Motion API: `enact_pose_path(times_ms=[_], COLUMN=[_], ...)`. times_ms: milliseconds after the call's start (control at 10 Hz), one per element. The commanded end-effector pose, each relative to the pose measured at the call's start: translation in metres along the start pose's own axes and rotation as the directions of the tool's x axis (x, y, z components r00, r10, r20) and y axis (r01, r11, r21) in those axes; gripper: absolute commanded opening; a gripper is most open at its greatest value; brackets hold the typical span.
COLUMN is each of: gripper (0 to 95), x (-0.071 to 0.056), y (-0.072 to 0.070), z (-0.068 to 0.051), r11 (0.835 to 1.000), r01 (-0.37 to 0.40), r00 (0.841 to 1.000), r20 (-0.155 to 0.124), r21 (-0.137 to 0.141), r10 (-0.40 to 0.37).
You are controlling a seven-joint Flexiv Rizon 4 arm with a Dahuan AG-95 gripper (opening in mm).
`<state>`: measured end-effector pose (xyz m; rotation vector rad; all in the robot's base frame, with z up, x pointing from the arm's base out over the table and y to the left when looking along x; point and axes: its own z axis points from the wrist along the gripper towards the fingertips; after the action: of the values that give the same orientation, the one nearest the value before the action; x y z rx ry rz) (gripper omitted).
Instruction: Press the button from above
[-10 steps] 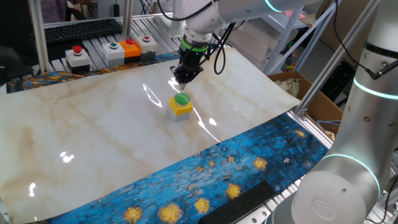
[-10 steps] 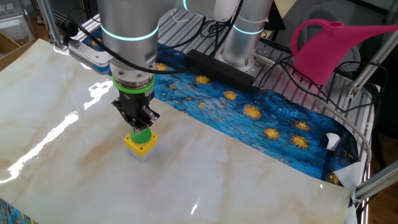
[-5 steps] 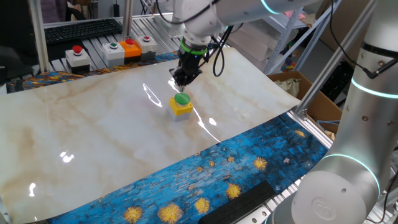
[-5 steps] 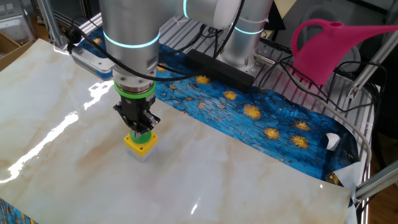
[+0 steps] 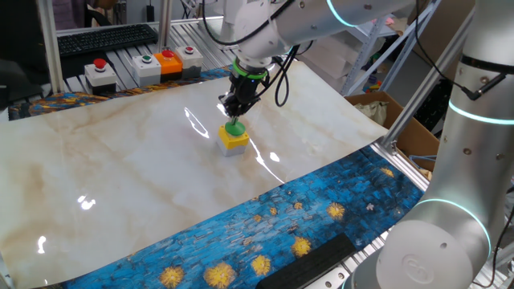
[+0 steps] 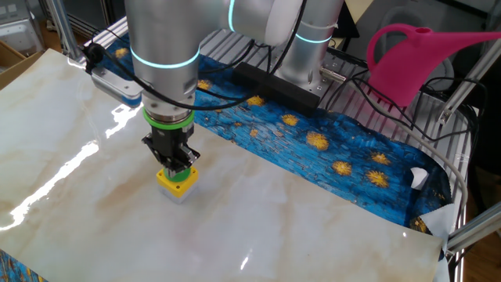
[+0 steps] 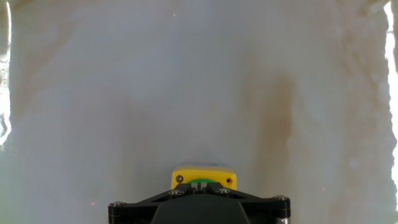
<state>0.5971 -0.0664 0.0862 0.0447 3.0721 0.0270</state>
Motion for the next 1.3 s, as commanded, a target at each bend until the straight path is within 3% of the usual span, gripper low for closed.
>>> enact_pose_path(times_ms=[100, 200, 400, 600, 800, 1300], gripper=[0.0, 0.0, 0.0, 0.0, 0.0, 0.0], x=[0.002, 0.002, 0.002, 0.003, 0.007, 0.012], y=[0.0, 0.0, 0.0, 0.0, 0.002, 0.002], z=[0.005, 0.006, 0.001, -0.022, -0.033, -0.04], r11=[1.0, 0.999, 1.0, 1.0, 1.0, 1.0], r01=[-0.007, -0.012, -0.014, -0.005, -0.009, -0.012], r00=[1.0, 1.0, 1.0, 1.0, 1.0, 1.0], r20=[-0.005, -0.005, -0.001, -0.01, -0.007, -0.007], r21=[-0.016, -0.029, -0.023, -0.016, -0.017, -0.018], r10=[0.006, 0.011, 0.014, 0.005, 0.009, 0.012])
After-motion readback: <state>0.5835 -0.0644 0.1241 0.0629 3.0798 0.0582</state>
